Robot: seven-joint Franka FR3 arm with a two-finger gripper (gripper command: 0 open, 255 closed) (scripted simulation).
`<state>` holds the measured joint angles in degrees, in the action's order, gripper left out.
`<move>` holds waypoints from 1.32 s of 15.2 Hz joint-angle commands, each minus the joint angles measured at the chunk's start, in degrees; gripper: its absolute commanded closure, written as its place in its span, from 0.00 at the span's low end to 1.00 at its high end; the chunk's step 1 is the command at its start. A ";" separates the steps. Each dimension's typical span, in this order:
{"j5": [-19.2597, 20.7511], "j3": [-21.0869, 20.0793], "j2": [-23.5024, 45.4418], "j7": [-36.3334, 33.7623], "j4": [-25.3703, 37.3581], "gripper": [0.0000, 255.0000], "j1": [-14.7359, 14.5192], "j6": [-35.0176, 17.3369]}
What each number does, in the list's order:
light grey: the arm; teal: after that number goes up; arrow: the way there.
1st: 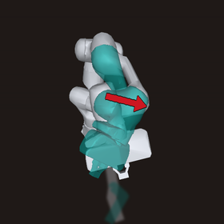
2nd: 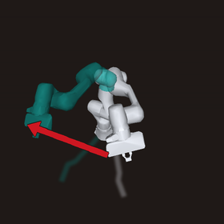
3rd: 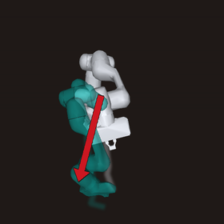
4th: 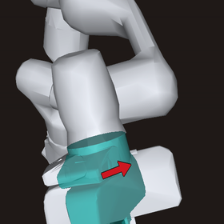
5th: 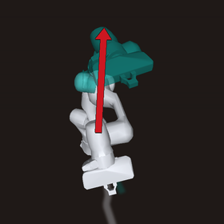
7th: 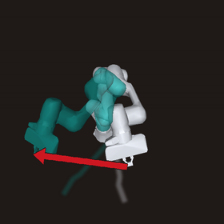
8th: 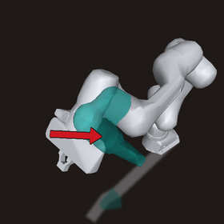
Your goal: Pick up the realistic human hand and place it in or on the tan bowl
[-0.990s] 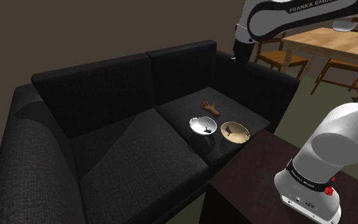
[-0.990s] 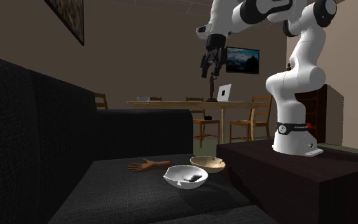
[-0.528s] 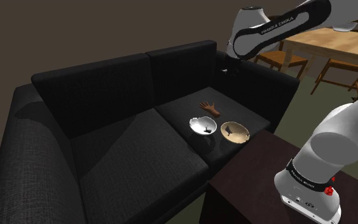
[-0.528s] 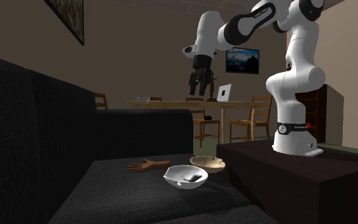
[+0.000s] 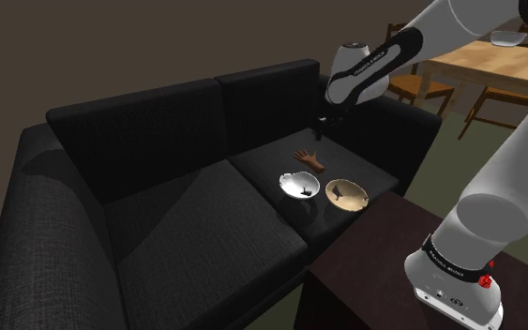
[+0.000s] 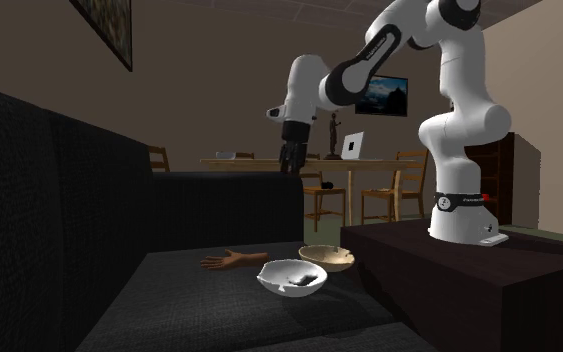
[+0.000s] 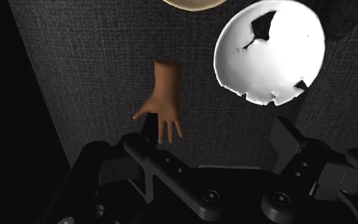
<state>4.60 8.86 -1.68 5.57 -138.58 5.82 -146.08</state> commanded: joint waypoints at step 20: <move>-11.80 -3.36 43.66 6.75 28.01 0.00 8.97 -14.65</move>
<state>-7.09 5.63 41.05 12.36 -111.16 14.71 -160.38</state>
